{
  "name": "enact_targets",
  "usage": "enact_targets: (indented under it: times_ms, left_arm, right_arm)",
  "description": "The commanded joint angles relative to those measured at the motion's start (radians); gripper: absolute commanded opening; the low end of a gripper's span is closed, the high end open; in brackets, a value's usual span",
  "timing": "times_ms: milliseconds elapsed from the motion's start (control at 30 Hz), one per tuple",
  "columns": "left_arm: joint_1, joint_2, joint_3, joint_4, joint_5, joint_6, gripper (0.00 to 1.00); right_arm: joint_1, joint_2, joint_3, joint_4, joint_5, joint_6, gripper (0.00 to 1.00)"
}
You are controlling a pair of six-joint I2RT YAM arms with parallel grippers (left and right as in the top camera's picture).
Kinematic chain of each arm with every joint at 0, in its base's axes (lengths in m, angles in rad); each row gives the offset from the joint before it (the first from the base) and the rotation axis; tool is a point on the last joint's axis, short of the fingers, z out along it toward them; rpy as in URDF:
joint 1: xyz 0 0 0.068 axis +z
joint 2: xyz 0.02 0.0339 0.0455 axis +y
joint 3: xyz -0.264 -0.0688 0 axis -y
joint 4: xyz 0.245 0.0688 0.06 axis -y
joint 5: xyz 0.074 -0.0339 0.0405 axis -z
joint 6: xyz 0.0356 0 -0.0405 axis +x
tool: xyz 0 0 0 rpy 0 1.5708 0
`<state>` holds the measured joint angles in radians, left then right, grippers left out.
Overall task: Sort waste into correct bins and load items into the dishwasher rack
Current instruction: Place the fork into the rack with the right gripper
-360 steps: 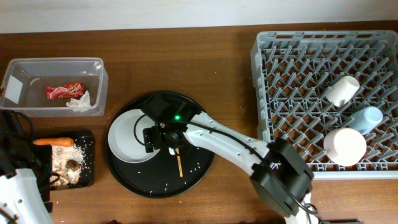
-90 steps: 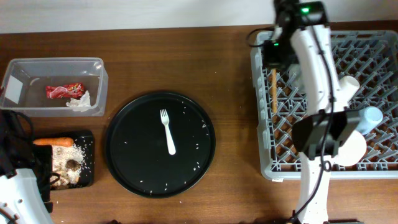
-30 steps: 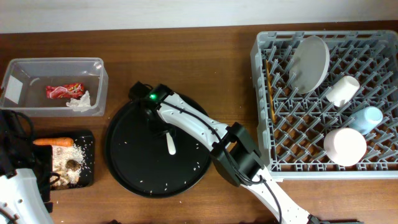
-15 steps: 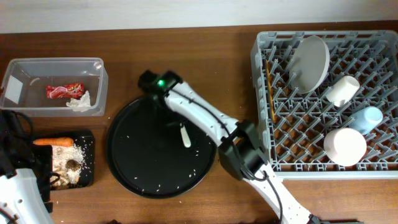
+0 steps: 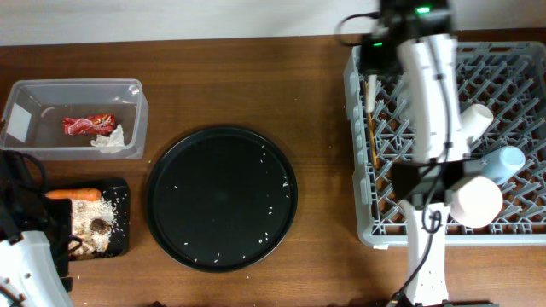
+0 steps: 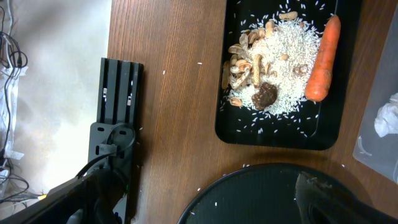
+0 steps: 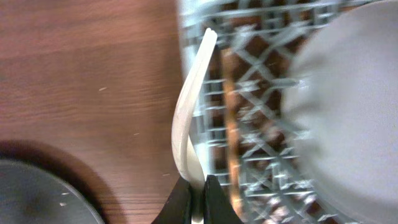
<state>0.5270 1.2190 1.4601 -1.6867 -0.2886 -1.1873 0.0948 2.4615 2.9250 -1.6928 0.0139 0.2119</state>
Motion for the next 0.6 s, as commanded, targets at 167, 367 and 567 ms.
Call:
enact_targets:
  times_ms: [167, 367, 567]
  left_arm:
    - [0.006, -0.011, -0.004, -0.001, -0.003, -0.012, 0.99]
    - [0.006, -0.011, -0.004, -0.001, -0.003, -0.012, 0.99]
    - [0.006, -0.011, -0.004, -0.002, -0.003, -0.012, 0.99]
  right_arm:
    - [-0.142, -0.03, -0.185, 0.124, -0.138, -0.183, 0.04]
    - [-0.089, -0.03, -0.395, 0.255, -0.138, -0.183, 0.04]
    - [-0.062, -0.03, -0.422, 0.291, -0.134, -0.182, 0.49]
